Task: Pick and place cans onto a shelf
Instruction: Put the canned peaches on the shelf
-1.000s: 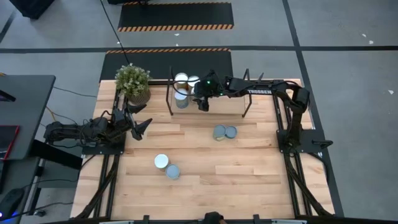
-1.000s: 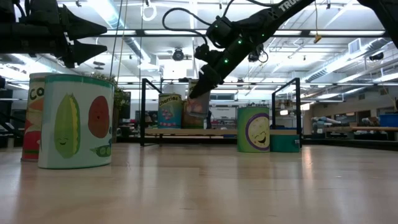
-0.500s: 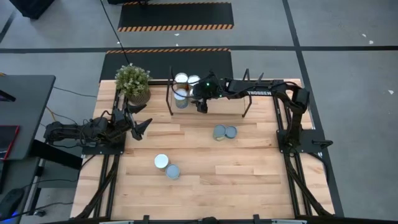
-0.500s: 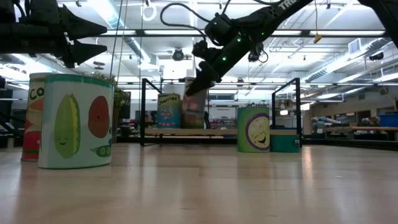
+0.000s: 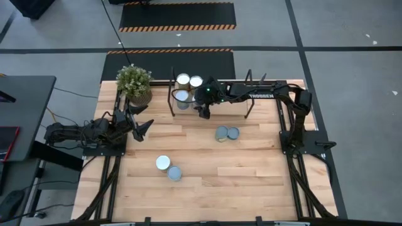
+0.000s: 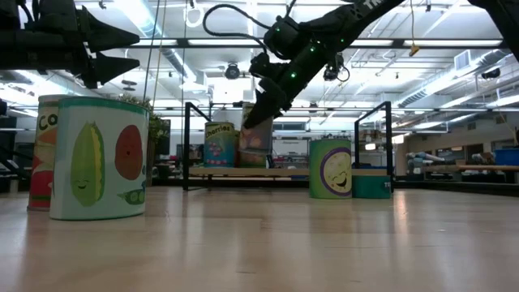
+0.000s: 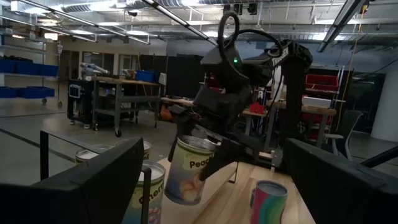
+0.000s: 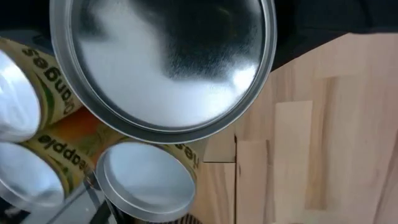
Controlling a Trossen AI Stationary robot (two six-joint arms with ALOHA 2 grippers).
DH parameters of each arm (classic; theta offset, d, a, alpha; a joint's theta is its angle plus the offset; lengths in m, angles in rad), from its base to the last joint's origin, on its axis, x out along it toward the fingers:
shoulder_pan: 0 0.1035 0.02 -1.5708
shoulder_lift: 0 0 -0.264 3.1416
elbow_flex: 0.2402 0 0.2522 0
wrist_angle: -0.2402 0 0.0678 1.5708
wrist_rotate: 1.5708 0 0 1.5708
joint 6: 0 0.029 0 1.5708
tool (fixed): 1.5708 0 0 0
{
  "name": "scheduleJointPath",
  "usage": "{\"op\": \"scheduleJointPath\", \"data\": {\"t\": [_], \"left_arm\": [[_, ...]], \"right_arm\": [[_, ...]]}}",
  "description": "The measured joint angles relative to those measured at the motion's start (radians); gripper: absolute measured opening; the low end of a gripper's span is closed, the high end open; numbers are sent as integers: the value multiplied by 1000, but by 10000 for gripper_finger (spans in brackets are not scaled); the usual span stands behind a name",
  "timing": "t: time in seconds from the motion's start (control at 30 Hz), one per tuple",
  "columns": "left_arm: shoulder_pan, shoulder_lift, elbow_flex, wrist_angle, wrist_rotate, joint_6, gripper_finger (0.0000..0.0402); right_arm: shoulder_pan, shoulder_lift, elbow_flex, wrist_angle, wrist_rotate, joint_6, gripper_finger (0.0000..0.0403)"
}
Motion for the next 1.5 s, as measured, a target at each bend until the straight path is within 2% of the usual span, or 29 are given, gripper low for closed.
{"op": "scheduleJointPath", "data": {"t": [0.23,0.37,0.57,1.0,1.5], "left_arm": [[0,0,0,0,0,0,392],[0,0,0,1,0,0,392],[0,0,0,1,0,-1,392],[0,0,0,1,0,-6,392],[0,0,0,1,0,-8,392]], "right_arm": [[-60,3,-3,23,-79,-30,327],[-58,19,-53,62,-120,-8,327],[-44,17,-79,165,-75,-23,327],[-45,17,-79,149,-104,-50,339],[-52,17,-59,113,-62,-90,369]]}}
